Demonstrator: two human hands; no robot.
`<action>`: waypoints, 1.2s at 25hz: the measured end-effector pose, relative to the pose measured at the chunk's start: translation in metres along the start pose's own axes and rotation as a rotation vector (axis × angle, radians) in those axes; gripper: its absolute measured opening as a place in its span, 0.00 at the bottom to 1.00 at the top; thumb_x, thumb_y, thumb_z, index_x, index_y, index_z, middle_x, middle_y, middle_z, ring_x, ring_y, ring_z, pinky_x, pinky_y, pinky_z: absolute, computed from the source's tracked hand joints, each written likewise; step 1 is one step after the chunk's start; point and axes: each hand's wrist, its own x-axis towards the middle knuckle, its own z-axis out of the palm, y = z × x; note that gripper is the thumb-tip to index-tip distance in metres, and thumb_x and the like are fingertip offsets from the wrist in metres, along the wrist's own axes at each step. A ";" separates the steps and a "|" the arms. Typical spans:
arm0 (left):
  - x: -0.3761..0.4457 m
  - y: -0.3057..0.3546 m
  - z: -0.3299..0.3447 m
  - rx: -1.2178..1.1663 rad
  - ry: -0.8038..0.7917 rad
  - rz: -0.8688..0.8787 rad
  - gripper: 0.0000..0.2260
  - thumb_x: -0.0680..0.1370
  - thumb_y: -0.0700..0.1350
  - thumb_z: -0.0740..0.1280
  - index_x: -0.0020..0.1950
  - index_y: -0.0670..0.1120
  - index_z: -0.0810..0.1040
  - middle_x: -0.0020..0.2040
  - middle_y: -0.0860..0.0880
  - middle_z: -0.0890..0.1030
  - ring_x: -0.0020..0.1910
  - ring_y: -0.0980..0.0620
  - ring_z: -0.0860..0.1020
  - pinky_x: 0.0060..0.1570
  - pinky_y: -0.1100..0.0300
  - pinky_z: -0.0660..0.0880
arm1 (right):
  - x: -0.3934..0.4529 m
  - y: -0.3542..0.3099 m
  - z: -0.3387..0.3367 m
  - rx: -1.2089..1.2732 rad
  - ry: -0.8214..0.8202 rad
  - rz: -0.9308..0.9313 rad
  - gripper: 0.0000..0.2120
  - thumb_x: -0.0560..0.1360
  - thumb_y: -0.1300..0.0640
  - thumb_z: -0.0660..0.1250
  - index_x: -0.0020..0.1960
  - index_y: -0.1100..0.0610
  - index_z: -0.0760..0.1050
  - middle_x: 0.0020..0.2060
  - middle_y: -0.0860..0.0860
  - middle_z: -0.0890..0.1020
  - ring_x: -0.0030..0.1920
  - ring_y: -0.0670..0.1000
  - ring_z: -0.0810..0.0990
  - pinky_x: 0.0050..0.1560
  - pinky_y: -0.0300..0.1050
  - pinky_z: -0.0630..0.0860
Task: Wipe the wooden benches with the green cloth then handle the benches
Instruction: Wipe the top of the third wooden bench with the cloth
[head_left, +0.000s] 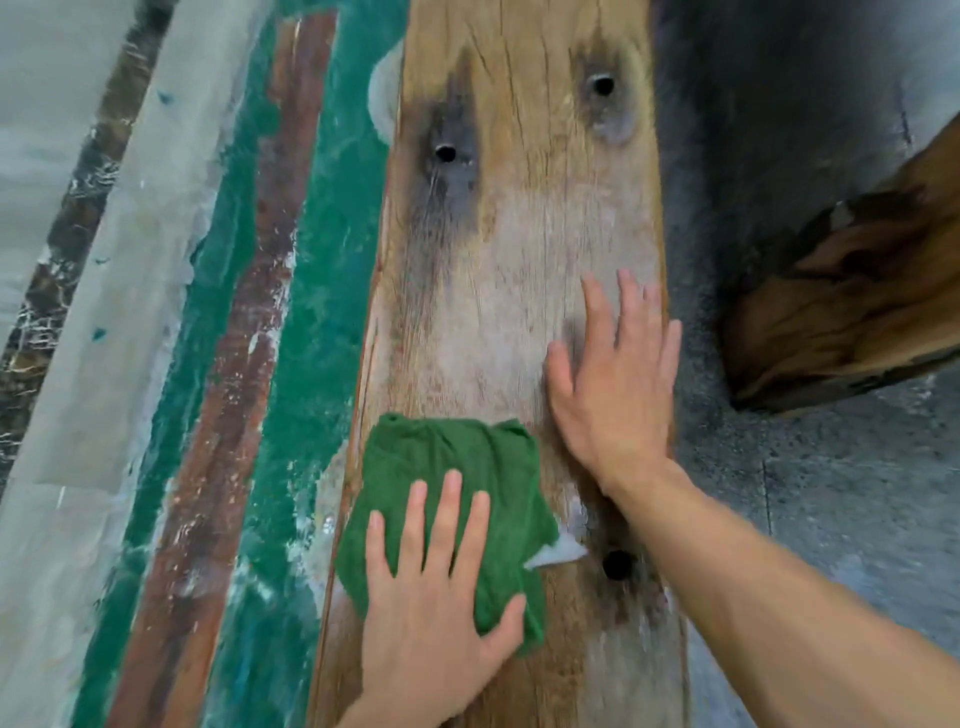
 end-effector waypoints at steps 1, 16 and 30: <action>0.001 -0.001 0.006 0.022 0.013 -0.016 0.44 0.69 0.68 0.62 0.81 0.48 0.62 0.82 0.43 0.59 0.79 0.38 0.60 0.72 0.29 0.56 | 0.036 0.001 0.005 -0.038 -0.024 0.048 0.30 0.81 0.46 0.56 0.80 0.53 0.55 0.80 0.57 0.56 0.81 0.60 0.51 0.78 0.66 0.49; 0.453 -0.082 -0.079 -0.181 0.027 -0.116 0.32 0.78 0.72 0.43 0.81 0.66 0.46 0.83 0.44 0.38 0.81 0.34 0.40 0.74 0.28 0.42 | 0.062 0.013 0.021 -0.157 -0.003 0.155 0.34 0.78 0.44 0.53 0.80 0.57 0.57 0.80 0.54 0.59 0.81 0.56 0.53 0.77 0.59 0.55; 0.534 -0.077 -0.095 -0.143 0.023 0.021 0.34 0.75 0.75 0.41 0.80 0.68 0.46 0.83 0.41 0.40 0.81 0.33 0.42 0.74 0.28 0.45 | 0.066 0.012 0.025 -0.161 0.051 0.144 0.35 0.73 0.45 0.59 0.76 0.60 0.66 0.77 0.56 0.66 0.78 0.60 0.61 0.72 0.63 0.64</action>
